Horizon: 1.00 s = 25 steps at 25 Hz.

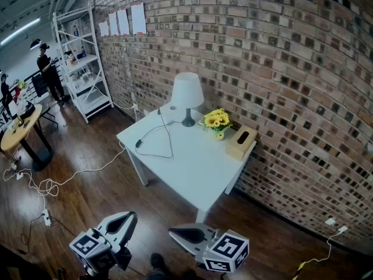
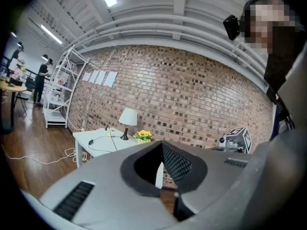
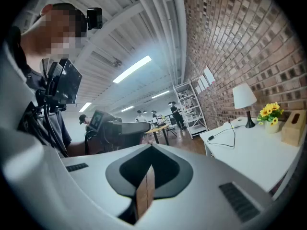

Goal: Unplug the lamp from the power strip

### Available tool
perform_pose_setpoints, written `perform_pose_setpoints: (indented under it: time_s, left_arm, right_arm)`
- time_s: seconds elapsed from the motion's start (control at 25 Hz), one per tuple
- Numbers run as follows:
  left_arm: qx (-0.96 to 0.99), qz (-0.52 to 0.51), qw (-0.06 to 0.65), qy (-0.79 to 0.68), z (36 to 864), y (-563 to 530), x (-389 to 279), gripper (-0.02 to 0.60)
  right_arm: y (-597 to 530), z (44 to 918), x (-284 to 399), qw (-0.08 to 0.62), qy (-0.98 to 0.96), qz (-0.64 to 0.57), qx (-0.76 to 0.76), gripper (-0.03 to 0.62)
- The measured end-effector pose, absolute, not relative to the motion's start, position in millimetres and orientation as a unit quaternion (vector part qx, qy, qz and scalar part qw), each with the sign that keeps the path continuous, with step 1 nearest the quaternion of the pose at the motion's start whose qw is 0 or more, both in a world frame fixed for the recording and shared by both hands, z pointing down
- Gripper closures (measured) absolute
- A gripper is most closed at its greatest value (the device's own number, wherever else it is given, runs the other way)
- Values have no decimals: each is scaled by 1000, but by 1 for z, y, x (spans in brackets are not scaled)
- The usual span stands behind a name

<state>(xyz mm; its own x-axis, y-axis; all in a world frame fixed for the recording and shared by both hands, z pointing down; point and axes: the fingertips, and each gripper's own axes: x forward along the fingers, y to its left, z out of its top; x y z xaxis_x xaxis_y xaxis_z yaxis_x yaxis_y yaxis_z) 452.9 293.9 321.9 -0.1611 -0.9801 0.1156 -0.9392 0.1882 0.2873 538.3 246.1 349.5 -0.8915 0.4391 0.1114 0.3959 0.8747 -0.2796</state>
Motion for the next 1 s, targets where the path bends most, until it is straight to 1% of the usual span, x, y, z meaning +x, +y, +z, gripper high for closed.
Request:
perform_pose_setpoints:
  time_s: [0.28,0.6,0.84,1.0]
  left_arm:
    - [632,-92,152,-754,327,315,380,558]
    - [632,-94,134,-758,313,329,307,558]
    - [609,-103,127,-776,312,362,253,558]
    - [605,-85,109,-784,303,377,224,558]
  right_arm:
    - [264,358,470,123,-969,87,-195,591]
    - [280,346,398,139,-964,92,-207,591]
    - [303,345,338,136,-959,65,-239,591]
    - [314,337,304,131,-960,43,-243,591]
